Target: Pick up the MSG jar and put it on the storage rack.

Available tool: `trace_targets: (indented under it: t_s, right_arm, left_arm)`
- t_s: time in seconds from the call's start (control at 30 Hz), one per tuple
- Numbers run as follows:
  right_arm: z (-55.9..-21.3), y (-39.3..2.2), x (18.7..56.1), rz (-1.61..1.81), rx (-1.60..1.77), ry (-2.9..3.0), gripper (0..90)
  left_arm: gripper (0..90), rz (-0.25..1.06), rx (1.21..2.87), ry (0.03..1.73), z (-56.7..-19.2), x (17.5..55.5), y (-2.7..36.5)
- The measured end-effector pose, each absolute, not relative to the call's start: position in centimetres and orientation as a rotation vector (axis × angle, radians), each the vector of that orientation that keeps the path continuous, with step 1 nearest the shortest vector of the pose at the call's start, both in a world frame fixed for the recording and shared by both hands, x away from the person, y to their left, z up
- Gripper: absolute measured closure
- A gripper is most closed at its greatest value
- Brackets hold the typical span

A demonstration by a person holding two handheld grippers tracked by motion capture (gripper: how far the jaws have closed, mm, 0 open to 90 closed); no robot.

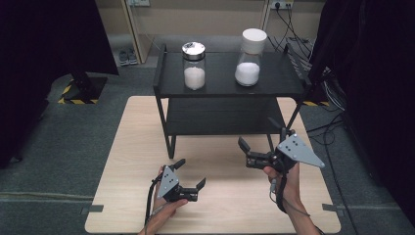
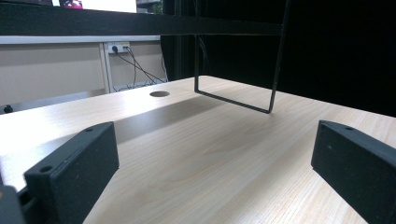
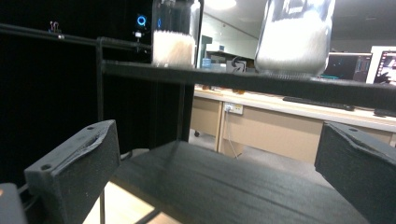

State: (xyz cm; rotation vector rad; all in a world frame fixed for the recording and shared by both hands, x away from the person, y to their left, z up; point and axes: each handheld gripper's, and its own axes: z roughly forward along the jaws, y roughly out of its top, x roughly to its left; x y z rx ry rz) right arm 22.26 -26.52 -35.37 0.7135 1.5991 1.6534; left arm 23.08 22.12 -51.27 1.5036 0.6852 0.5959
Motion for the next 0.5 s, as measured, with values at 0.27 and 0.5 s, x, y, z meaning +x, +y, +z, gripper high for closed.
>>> trace_targets:
  t_s: [0.27,0.5]
  right_arm:
    - [-38.5,-26.6,21.2,1.624,0.703,1.62,0.2]
    - [-41.1,-27.0,21.1,1.628,0.746,1.646,0.2]
  left_arm:
    - [0.1,0.597,1.506,0.685,-51.2,23.1,22.1]
    - [0.1,0.597,1.508,0.685,-51.3,23.1,22.1]
